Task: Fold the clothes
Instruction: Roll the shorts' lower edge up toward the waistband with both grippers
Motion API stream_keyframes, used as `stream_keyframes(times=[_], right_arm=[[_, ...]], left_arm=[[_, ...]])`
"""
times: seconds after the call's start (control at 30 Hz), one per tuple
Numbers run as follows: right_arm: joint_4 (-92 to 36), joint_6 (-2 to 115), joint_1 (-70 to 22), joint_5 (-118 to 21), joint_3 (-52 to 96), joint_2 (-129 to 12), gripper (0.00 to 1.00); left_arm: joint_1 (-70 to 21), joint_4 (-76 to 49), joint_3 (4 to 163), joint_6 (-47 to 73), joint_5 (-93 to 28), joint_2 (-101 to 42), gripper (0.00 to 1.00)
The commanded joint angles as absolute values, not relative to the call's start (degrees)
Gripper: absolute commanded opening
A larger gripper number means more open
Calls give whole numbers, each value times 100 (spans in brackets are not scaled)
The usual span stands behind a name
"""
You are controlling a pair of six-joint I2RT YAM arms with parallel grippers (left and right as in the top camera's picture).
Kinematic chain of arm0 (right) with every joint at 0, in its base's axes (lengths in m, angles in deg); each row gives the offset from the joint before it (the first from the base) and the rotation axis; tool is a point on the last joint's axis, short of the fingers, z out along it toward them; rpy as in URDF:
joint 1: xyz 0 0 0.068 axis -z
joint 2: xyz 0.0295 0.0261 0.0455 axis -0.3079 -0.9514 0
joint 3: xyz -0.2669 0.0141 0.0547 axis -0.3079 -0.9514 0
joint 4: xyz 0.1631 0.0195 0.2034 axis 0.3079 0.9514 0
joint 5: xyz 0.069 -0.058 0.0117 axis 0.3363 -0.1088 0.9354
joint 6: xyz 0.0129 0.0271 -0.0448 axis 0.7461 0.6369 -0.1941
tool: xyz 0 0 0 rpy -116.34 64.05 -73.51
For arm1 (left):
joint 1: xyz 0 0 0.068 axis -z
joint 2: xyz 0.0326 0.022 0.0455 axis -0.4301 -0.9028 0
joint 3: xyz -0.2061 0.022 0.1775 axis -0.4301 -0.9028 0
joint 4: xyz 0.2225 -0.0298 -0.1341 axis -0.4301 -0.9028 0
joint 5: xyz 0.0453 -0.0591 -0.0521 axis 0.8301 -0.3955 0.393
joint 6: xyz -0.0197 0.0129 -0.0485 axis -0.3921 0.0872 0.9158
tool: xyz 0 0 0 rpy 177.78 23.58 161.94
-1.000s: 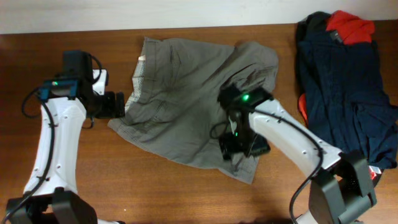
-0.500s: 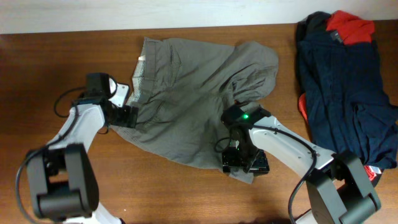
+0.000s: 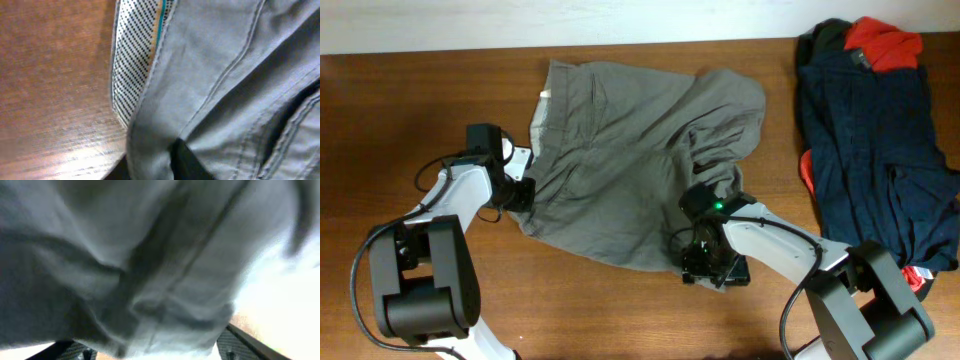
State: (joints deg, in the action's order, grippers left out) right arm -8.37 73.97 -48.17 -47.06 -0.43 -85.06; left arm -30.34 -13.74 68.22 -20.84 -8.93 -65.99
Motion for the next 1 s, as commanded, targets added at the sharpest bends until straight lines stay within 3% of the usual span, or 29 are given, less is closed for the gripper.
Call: stream_keyframes(times=[0.0, 0.07, 0.1, 0.17, 0.53, 0.97], right_arm=[[-920, 7462, -4457, -5104, -146, -8421, 69], [-933, 7462, -4094, -5102, -233, -8421, 49], [-918, 7460, -3921, -5097, -255, -8421, 32], [-797, 7460, -3576, -5091, -253, -8416, 4], [94, 6536, -2415, -4728, 7, -6799, 4], [1627, 6075, -2391, -4743, 1437, -5846, 4]], left_arm=[[-3045, -1624, 6735, -1649, -832, -6704, 16], [-3045, -1748, 6735, -1535, -956, -6704, 6], [-3045, -1779, 6735, -1404, -1035, -6704, 1], [-3045, -1934, 6811, -1153, -1039, -6702, 1], [-3049, -2690, 7218, -764, -1052, -5181, 1], [-3049, -3846, 7218, -613, -1055, -2785, 1]])
